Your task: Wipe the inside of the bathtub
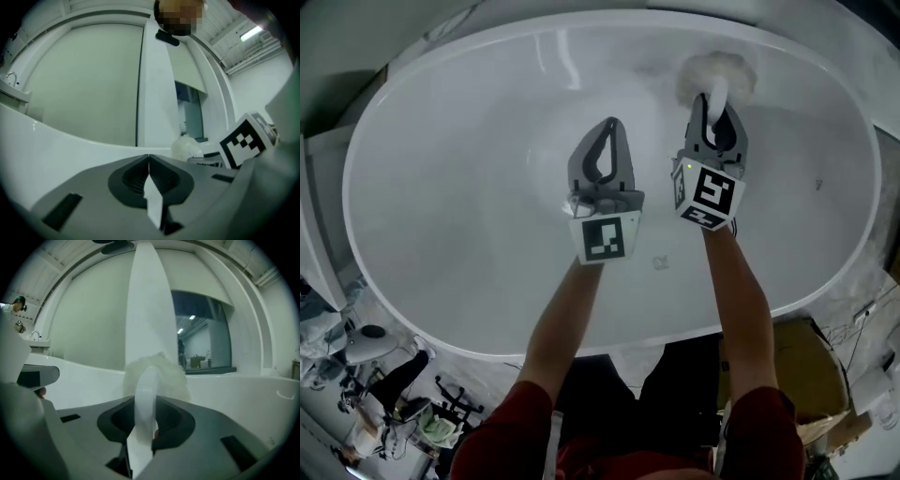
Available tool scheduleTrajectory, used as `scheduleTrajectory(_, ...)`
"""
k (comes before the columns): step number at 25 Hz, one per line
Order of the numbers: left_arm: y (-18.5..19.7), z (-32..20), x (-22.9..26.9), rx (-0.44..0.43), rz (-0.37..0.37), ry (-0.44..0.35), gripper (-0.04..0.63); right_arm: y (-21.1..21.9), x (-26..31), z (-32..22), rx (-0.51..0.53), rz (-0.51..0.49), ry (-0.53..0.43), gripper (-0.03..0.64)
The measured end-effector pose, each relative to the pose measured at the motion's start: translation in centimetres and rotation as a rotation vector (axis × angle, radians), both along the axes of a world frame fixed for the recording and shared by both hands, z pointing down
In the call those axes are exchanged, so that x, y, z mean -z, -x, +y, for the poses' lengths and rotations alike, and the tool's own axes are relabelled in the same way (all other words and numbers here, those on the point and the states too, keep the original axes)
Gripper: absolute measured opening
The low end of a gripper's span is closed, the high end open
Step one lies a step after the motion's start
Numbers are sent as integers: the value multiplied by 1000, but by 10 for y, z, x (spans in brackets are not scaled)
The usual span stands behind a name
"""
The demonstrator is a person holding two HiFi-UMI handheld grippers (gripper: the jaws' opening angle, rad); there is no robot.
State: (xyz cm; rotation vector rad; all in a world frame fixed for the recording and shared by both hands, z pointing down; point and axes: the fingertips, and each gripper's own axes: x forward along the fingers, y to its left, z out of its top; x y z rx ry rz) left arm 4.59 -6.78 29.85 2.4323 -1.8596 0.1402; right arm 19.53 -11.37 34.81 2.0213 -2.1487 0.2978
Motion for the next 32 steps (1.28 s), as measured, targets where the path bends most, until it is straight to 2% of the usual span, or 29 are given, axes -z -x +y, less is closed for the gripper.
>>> scheduleTrajectory(3,-69,-5,8,-45,7,2,15,-79,9,0,-61,7,-3,95)
scheduleTrajectory(8,-165,-16,13,-112,5,-9,15,-185,14,-2,-140,25,-5,95)
scheduleTrajectory(11,-213,-23,13,-146,4,-22,15,-237,10,-8,-176,40,-2,95)
scheduleTrajectory(14,-244,-27,8,-166,5,-9,15,-273,4,-20,-198,41,5,95)
scheduleTrajectory(19,-261,-39,-9,-155,-13,10,15,-295,-19,-49,-189,4,38,95)
scheduleTrajectory(24,-273,-46,-22,-155,-23,14,15,-295,-27,-52,-188,23,9,96)
scheduleTrajectory(32,-249,-45,-24,-148,-19,31,15,-280,-28,-58,-194,16,10,95)
